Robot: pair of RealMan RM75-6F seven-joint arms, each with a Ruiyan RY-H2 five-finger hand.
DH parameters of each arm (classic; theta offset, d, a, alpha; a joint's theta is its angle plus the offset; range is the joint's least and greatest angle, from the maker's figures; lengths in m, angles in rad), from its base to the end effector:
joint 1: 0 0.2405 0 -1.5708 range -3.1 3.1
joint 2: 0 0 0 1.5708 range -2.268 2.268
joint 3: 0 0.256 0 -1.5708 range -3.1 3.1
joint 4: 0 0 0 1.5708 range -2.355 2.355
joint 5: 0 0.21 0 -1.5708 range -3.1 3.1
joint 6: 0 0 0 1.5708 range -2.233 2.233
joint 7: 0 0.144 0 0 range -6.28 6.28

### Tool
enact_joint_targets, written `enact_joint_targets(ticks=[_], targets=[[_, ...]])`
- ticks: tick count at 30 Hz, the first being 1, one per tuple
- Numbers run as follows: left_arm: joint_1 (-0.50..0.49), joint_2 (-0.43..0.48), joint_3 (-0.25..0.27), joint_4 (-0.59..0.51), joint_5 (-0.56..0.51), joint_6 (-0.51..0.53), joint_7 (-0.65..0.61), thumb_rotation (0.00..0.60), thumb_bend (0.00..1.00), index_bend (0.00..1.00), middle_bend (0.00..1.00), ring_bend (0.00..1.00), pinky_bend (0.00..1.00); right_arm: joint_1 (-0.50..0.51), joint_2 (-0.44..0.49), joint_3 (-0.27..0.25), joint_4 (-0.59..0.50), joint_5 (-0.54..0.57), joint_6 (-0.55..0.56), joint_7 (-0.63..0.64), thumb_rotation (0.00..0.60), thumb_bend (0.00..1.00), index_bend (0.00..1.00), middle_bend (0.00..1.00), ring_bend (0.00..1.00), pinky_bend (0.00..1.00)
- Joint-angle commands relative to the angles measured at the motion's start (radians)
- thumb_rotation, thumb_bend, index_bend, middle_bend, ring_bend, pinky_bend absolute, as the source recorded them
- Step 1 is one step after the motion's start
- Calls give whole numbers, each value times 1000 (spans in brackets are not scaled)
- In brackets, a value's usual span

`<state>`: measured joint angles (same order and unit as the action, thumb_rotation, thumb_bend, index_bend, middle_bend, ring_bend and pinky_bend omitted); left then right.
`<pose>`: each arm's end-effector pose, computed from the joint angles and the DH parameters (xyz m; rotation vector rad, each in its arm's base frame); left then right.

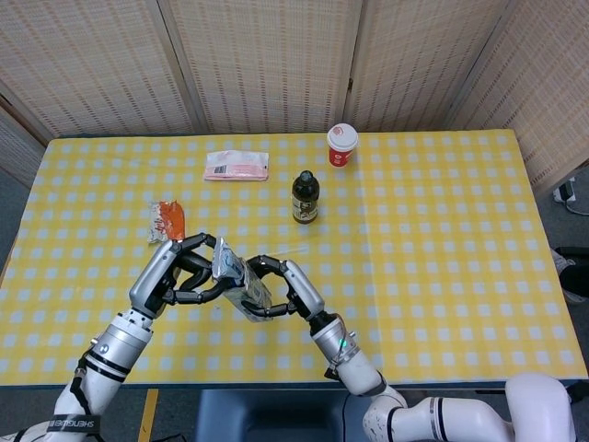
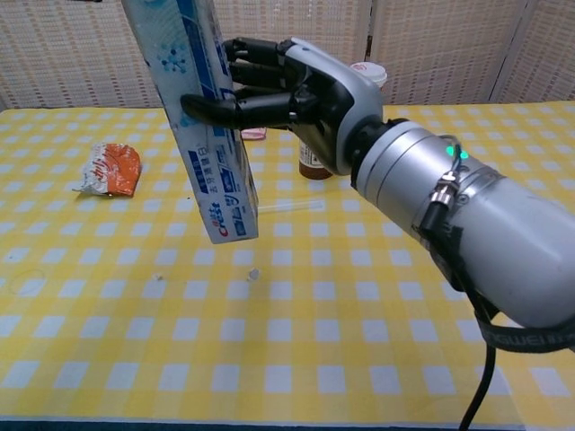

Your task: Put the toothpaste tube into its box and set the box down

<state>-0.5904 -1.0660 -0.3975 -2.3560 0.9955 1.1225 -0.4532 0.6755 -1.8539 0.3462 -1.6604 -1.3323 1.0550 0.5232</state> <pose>-0.0472 0.2655 0.1364 -1.2404 -1.9860 -1.7878 -0.0146 -0.2813 -0.0478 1.3511 -2.0468 1.9409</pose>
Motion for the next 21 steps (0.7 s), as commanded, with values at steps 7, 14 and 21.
enact_joint_targets(ticks=[7, 14, 21], targets=[[1, -18, 10, 0, 19, 3, 26, 600, 298, 60, 1000, 1000, 1000, 1, 9, -11, -4, 9, -5, 3, 600, 302, 485, 420, 416, 421], [7, -14, 13, 0, 35, -3, 30, 600, 204, 0, 1000, 1000, 1000, 1, 11, -17, -4, 10, -4, 8, 600, 302, 485, 420, 415, 421], [25, -34, 25, 18, 95, 74, 115, 600, 201, 0, 1000, 1000, 1000, -5, 21, -29, -9, 0, 10, -8, 600, 302, 485, 420, 416, 421]])
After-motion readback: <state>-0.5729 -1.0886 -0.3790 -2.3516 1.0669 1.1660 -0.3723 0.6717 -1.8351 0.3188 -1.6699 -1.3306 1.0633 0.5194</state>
